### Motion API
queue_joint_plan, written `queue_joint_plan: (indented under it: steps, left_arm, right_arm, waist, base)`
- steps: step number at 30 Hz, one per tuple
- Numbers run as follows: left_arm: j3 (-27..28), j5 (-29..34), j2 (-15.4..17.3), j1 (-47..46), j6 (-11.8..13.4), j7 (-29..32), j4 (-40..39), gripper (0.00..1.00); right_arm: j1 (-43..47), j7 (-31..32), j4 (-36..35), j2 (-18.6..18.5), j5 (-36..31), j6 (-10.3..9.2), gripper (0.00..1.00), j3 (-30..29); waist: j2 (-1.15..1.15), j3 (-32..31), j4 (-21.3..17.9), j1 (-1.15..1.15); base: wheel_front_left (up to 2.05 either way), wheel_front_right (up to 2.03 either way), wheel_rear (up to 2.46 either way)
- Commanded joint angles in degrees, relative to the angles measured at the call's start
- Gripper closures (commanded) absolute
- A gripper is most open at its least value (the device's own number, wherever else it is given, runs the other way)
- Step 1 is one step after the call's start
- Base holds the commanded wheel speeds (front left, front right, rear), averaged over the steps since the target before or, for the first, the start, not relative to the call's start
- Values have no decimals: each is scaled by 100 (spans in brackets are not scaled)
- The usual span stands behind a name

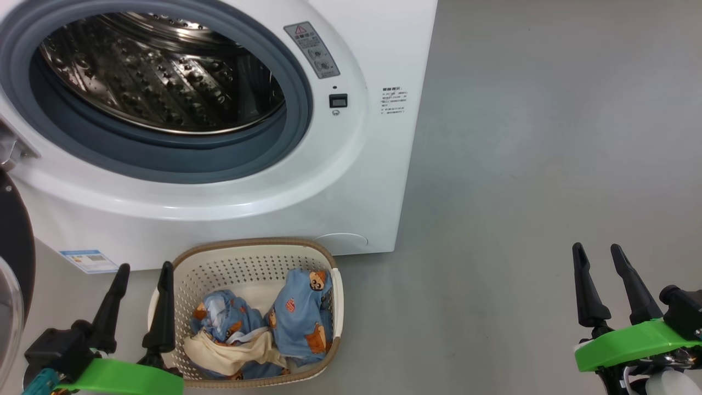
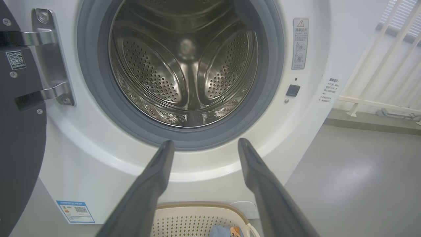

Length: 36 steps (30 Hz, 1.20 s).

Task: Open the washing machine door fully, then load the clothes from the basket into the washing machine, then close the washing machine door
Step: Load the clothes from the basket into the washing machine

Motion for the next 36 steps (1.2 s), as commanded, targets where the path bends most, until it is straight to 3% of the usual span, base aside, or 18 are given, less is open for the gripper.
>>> queue_joint_plan:
  steps: [1,19,36]
  left_arm:
    - [203,9,111,-183,4,-37,-97,0]
    - [-28,-166,-38,-268,4,-37,504,0]
    - [-1022,-580,77,-1367,4,-37,1739,0]
  right_arm:
    - [-135,-51,-145,-73,-42,33,0,115]
    - [-289,-51,-218,31,-82,33,0,146]
    - [-849,-51,-369,246,-166,33,0,140]
  waist:
    - [0,12,6,0]
    - [0,435,12,0]
    - [0,1734,-196,0]
  base:
    - [0,0,0]
    - [0,0,0]
    - [0,0,0]
